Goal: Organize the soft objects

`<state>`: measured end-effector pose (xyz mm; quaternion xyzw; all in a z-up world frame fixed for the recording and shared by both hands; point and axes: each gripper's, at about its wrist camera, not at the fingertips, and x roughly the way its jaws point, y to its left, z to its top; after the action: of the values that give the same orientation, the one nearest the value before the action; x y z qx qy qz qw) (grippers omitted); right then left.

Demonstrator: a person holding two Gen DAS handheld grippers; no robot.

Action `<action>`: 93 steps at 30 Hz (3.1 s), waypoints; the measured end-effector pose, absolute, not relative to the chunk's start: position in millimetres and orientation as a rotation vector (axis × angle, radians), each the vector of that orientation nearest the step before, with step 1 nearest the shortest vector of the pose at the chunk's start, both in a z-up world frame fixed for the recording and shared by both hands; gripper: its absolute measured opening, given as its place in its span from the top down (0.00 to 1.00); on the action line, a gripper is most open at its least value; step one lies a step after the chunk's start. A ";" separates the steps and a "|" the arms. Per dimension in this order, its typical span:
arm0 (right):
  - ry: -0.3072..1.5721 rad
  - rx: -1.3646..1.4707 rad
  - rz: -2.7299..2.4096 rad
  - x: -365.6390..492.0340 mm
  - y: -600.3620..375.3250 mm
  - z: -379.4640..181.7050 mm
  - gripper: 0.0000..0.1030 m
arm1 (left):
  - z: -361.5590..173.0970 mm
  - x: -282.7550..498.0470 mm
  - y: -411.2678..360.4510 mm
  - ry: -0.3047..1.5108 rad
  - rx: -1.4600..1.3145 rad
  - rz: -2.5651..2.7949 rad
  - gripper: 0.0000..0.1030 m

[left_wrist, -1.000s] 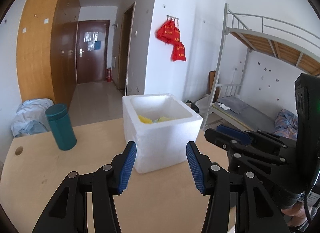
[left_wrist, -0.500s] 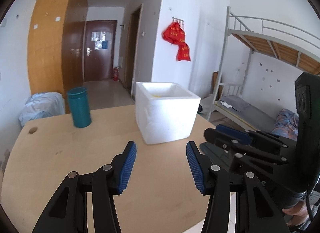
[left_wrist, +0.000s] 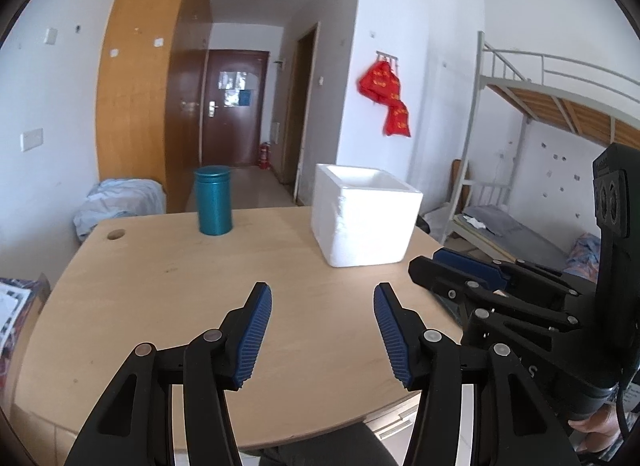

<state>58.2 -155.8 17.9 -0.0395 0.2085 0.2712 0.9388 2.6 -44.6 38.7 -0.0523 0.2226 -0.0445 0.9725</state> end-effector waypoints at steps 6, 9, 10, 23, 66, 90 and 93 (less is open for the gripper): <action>0.420 -0.103 0.597 56.3 -130.1 17.7 0.63 | 39.6 -13.7 -22.7 0.430 -0.127 -0.031 0.43; 0.429 -0.104 0.621 57.7 -117.6 14.0 0.63 | 37.6 -19.1 -6.7 0.427 -0.150 0.010 0.43; 0.434 -0.103 0.630 58.2 -113.0 12.2 0.63 | 37.0 -20.0 -2.5 0.428 -0.155 0.023 0.43; 0.463 -0.056 0.668 50.1 -94.2 -4.4 0.61 | 26.8 -42.8 39.3 0.414 -0.176 0.164 0.27; 0.156 0.074 0.564 -23.8 -158.1 -24.9 0.00 | -9.8 -130.2 -7.9 0.107 -0.034 0.226 0.00; 0.157 0.032 0.552 -22.2 -156.2 -29.7 0.00 | 4.5 -139.7 -10.5 0.106 -0.043 0.292 0.00; 0.163 0.029 0.543 -21.4 -156.2 -29.6 0.00 | 3.9 -139.3 -11.4 0.107 -0.047 0.292 0.00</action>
<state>-21.4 -156.2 -29.6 0.0145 0.0804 0.2677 0.9600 -139.3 -11.4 3.9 -0.0234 0.0530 0.1454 0.9877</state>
